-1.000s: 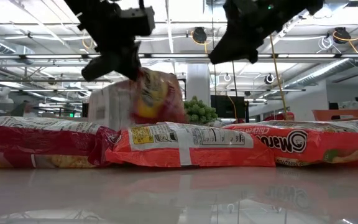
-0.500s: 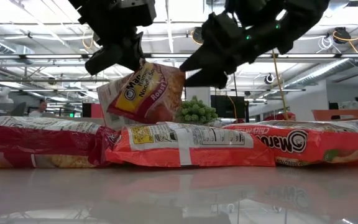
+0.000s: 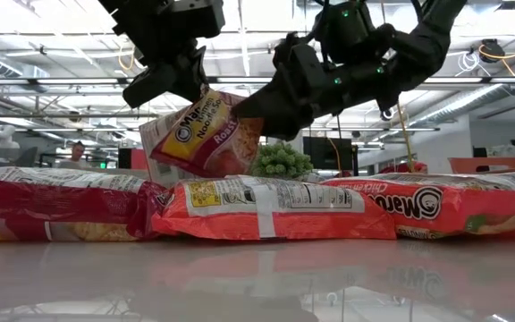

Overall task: Sort Maruchan noodles
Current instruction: Put the red bag into the orange bin

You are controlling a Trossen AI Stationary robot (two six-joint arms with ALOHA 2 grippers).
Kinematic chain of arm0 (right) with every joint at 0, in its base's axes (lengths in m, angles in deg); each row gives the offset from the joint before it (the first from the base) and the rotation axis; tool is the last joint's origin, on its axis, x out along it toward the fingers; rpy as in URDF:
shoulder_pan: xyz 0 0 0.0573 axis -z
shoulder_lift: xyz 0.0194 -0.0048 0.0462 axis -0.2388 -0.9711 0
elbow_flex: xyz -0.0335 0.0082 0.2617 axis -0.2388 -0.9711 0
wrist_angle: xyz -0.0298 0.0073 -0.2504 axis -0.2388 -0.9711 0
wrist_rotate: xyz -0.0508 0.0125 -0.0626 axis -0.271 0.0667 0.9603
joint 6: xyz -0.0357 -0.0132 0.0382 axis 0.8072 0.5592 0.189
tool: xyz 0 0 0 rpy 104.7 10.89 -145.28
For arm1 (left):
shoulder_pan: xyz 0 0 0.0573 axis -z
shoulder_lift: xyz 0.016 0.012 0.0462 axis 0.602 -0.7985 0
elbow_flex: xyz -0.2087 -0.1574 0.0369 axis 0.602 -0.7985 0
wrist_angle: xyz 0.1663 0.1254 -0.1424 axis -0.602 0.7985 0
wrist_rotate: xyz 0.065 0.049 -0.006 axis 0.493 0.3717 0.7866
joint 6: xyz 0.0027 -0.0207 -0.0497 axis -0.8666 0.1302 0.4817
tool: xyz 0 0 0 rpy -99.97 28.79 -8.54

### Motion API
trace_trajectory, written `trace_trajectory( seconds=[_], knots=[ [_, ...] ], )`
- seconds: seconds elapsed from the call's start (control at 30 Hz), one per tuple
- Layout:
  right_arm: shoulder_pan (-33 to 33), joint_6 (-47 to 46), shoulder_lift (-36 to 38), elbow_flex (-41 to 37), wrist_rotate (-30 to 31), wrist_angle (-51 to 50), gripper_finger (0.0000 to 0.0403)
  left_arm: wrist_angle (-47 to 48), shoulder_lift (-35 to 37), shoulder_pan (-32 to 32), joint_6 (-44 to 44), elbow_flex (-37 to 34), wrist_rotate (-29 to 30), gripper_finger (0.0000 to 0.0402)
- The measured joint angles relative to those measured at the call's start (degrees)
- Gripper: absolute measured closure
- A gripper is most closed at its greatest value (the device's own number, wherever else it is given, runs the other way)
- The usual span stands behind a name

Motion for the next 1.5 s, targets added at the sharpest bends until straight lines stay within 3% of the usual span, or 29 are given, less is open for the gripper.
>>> trace_trajectory(
  seconds=[0.53, 0.83, 1.23, 1.5],
  knots=[
    [0.6, 3.3, 0.0, 0.0, -0.1, 0.2, 0.0283, 0.2, 0.0, 0.2, 2.3, 0.0, -0.1, 0.0386],
    [0.6, 3.5, 4.4, 0.0, 0.1, -5.7, 0.0279, 3.1, 0.2, 0.2, 9.2, 0.0, 0.1, 0.0375],
    [0.2, 2.7, 13.4, 0.0, 3.5, -20.5, 0.0281, 6.7, 6.4, 0.6, 19.2, 0.0, -0.2, 0.0252],
    [-2.5, -3.1, 25.5, 0.0, 9.3, -32.1, 0.0286, 14.5, 7.8, 0.5, 24.8, 0.0, -2.9, 0.024]
  ],
)
